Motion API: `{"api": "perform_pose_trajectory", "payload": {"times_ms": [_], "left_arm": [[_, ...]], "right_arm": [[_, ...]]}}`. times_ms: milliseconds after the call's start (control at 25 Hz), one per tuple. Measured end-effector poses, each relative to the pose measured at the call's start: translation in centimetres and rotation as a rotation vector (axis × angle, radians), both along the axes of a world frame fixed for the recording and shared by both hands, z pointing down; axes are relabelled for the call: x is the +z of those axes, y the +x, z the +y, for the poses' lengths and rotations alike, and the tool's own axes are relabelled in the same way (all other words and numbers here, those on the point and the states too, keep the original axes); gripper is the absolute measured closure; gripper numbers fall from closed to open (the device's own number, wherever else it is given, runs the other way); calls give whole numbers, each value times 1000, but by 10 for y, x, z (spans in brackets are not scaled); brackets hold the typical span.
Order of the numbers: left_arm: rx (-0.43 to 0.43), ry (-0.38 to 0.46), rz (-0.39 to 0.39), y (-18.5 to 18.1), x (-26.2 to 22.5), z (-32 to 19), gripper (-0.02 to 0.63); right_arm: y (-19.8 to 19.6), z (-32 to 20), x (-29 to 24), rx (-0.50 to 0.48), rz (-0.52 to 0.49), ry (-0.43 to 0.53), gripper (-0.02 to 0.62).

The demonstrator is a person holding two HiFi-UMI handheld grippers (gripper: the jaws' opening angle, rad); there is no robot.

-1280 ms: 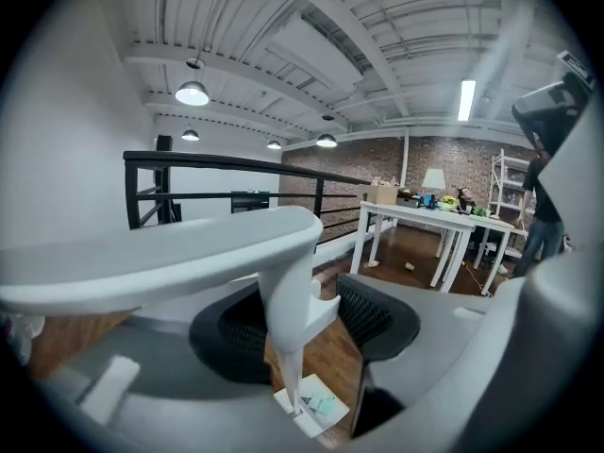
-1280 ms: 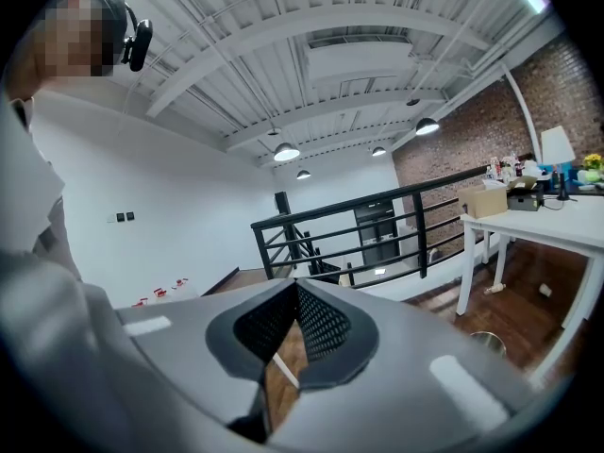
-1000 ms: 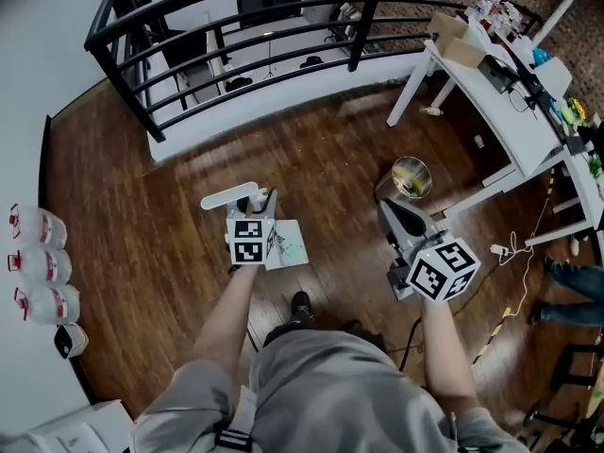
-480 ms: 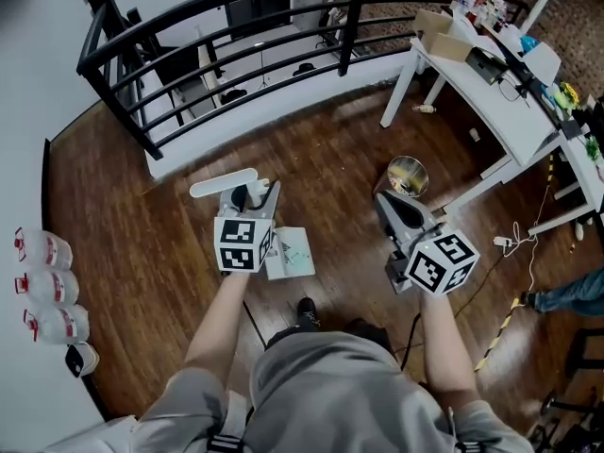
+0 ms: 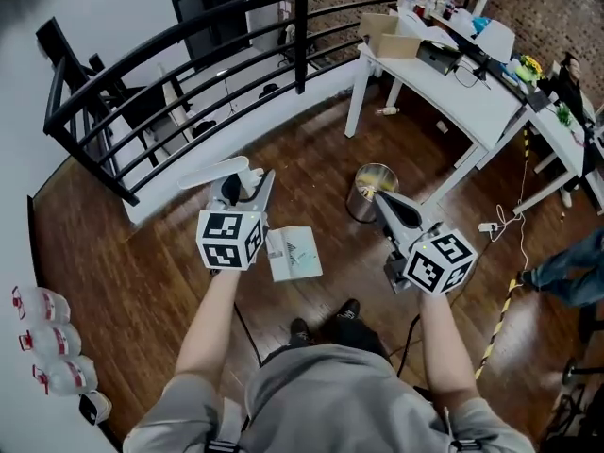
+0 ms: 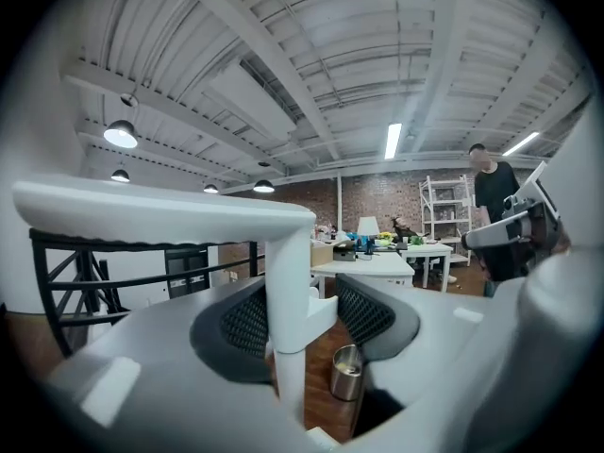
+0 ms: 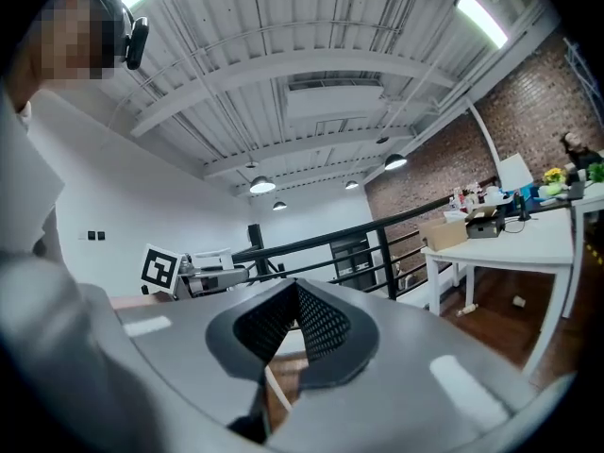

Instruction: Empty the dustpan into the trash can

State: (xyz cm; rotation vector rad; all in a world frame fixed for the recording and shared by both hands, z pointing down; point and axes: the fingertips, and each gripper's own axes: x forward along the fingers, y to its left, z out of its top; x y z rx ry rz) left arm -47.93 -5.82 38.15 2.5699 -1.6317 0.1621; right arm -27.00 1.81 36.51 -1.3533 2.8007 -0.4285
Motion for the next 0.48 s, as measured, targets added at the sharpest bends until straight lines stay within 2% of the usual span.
{"api": "perform_pose_trajectory", "payload": {"times_ms": [240, 480], "left_arm": [[80, 76, 9, 74, -57, -49, 400], [154, 107, 20, 143, -93, -94, 402]], "right_arm": [[73, -30, -17, 79, -17, 35, 595], [133, -61, -33, 111, -28, 74, 595]]}}
